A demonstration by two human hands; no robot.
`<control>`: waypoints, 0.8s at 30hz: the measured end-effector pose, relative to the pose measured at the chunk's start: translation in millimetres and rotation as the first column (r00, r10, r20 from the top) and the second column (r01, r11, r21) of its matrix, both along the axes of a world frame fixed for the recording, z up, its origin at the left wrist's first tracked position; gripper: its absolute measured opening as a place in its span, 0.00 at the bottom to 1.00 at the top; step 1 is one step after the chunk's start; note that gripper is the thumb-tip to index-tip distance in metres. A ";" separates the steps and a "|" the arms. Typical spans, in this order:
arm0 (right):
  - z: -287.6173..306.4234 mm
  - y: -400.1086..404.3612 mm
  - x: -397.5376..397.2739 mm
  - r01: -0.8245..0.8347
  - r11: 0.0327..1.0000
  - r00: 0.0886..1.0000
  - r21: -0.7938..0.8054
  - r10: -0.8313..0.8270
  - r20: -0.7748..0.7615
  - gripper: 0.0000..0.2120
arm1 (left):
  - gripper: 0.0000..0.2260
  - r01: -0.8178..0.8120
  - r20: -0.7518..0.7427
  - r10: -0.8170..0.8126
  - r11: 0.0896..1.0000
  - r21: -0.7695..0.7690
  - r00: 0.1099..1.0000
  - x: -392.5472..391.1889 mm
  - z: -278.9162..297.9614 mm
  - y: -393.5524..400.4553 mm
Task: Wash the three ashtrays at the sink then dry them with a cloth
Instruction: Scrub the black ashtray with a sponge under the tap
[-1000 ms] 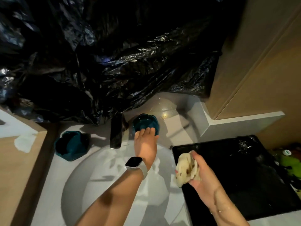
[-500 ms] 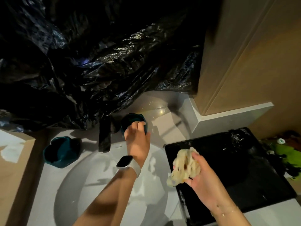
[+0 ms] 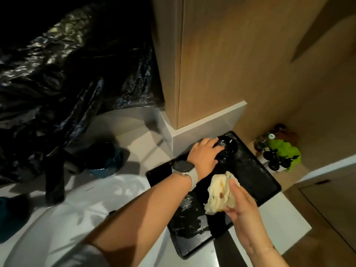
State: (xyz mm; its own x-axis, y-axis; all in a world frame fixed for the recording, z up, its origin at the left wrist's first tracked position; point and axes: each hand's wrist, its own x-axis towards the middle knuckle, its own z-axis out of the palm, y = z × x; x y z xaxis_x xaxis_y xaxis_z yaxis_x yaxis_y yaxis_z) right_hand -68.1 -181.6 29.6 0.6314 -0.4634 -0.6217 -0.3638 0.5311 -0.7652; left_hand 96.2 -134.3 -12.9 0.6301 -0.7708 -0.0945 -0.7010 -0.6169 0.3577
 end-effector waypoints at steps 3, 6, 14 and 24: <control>-1.7 -6.0 -2.6 0.024 1.000 1.000 0.016 -0.024 -0.005 0.14 | 0.19 0.062 0.041 -0.062 0.998 0.000 0.997 5.9 -22.6 -17.4; -4.0 -8.9 -1.0 0.037 0.999 0.999 0.008 -0.036 -0.019 0.12 | 0.11 0.049 0.110 -0.035 0.991 -0.122 0.993 8.7 -39.4 -24.3; -0.7 2.9 12.0 0.023 0.999 1.000 0.046 -0.023 0.005 0.15 | 0.06 0.007 0.170 0.080 0.889 -0.458 0.982 -15.1 -21.7 53.8; 10.9 82.0 39.0 -0.406 0.911 0.904 0.079 0.387 0.181 0.18 | 0.08 -0.359 0.058 0.435 0.805 -0.472 0.899 -99.5 -4.1 252.8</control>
State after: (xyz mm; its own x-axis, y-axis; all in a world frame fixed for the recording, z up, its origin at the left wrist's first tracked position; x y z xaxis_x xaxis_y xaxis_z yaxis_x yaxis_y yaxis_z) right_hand -29.1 -99.6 40.5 0.8424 -0.0874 -0.5317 -0.4417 0.4532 -0.7743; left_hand -3.3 118.5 -17.0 0.8667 -0.3847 0.3176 -0.4988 -0.6571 0.5652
